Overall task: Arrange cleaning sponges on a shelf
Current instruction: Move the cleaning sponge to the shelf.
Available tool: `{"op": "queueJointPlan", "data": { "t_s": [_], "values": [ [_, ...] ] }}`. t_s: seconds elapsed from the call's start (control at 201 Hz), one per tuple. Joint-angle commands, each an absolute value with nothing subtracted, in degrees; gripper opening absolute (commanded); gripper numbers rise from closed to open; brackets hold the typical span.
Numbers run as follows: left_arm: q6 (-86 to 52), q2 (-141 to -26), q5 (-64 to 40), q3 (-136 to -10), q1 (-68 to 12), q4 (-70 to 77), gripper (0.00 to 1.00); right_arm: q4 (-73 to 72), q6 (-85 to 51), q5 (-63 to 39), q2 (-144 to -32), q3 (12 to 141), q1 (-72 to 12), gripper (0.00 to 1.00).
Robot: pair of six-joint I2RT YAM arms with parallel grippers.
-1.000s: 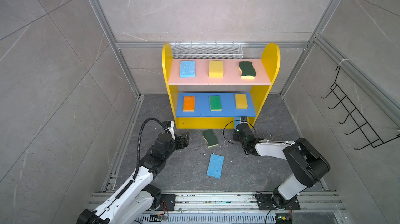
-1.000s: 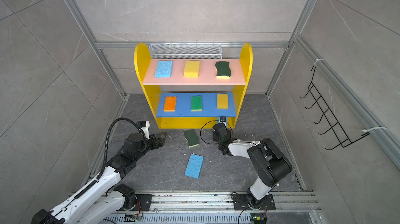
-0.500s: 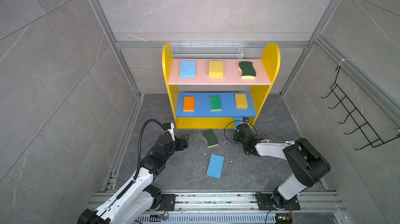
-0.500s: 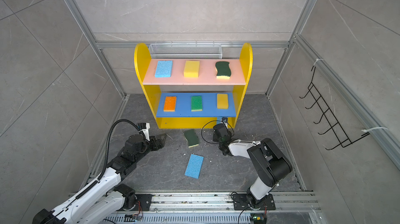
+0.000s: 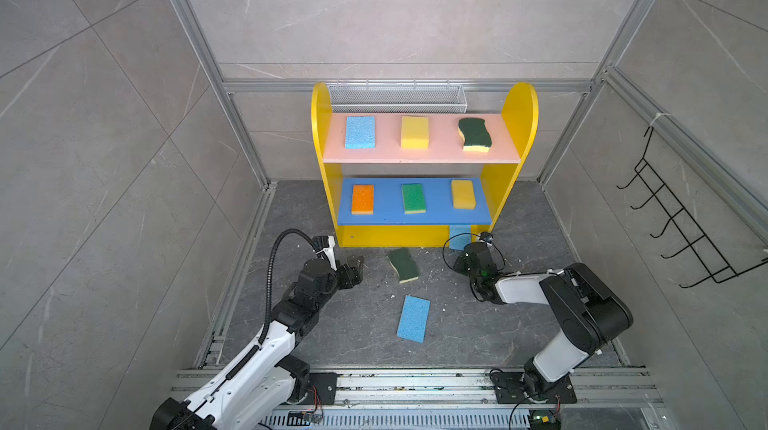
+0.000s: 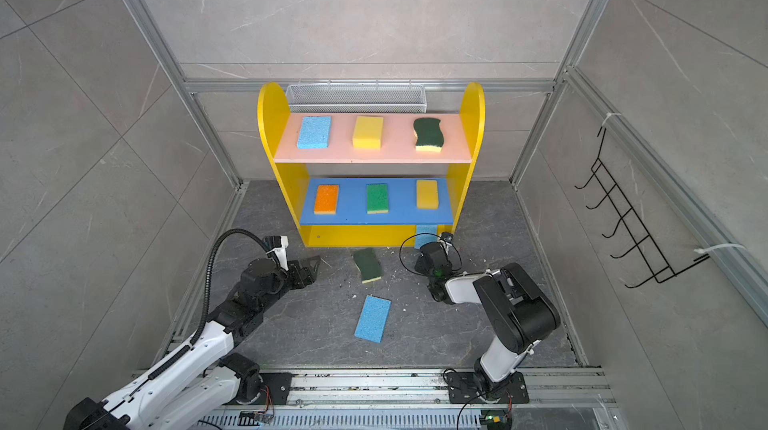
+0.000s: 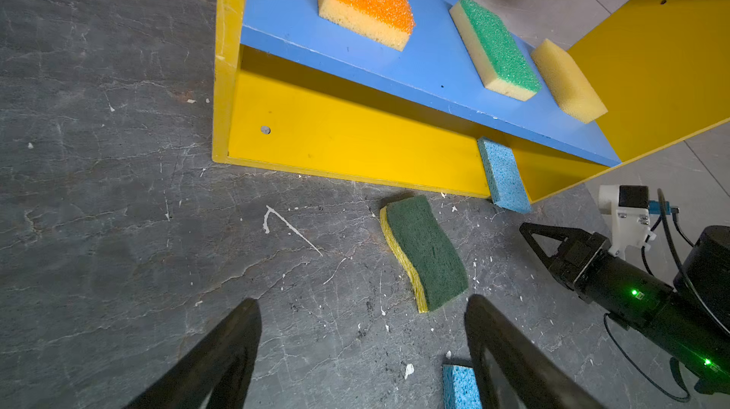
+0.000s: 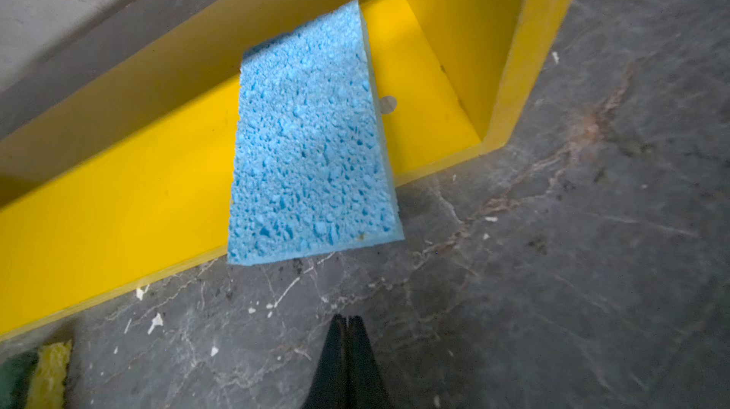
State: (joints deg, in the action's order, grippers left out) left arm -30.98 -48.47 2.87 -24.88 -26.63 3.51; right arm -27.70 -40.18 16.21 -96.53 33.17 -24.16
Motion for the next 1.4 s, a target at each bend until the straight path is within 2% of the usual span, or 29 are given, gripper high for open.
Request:
{"op": "queueJointPlan", "data": {
  "t_s": [0.0, 0.642, 1.394],
  "values": [
    [-30.9, -49.1, 3.1, -24.8, -26.4, 6.8, 0.84, -32.4, -42.8, 14.4, -99.3, 33.8, -22.6, 0.00],
    [-31.1, -52.5, 3.2, -24.5, -26.3, 9.2, 0.84, -42.9, -43.3, 11.0, -103.3, 35.1, -20.0, 0.00],
    [-30.7, -53.1, 3.8, -24.9, -26.3, 9.0, 0.84, -38.5, -39.1, 10.1, -102.9, 39.9, -17.3, 0.00]
  ]
}}
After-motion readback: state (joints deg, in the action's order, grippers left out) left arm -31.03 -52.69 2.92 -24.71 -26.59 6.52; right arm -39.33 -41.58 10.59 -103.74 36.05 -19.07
